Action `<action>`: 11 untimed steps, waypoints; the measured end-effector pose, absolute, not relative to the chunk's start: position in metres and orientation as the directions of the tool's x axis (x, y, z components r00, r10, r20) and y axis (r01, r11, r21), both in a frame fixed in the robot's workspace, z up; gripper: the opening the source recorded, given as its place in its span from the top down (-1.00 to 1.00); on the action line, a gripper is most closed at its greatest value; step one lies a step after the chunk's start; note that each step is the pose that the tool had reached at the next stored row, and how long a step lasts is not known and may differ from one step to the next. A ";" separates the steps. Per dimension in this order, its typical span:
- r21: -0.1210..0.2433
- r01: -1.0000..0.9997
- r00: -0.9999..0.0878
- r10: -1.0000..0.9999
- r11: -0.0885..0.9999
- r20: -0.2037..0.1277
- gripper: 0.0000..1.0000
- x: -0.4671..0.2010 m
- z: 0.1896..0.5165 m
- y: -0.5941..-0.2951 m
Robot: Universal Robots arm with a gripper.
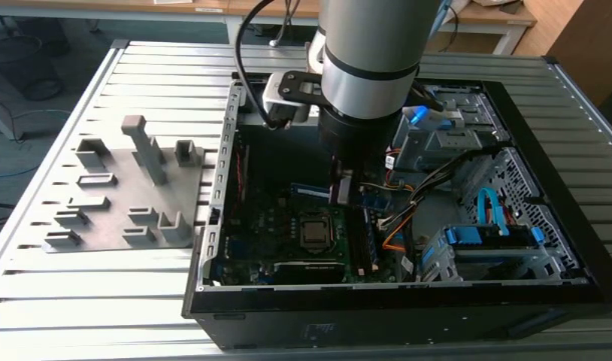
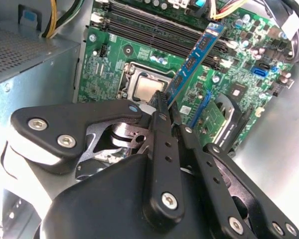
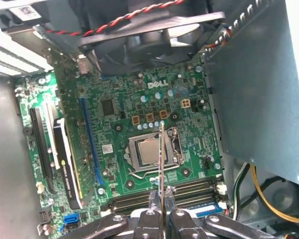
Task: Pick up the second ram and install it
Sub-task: 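Insert the second ram into the second slot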
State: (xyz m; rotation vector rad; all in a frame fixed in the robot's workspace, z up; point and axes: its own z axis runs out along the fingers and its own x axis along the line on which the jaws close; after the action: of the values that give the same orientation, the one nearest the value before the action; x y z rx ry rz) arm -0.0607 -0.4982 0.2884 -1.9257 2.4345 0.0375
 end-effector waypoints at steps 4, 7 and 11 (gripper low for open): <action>-0.004 -0.964 -0.267 -0.963 0.268 -0.044 0.73 -0.061 0.288 -0.498; -0.004 -0.956 -0.293 -0.955 0.293 -0.044 0.73 -0.061 0.288 -0.498; -0.004 -0.944 -0.328 -0.944 0.329 -0.044 0.73 -0.061 0.288 -0.498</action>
State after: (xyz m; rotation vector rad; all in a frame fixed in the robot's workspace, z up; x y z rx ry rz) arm -0.0607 -0.4982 0.2883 -1.7975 2.5292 0.0345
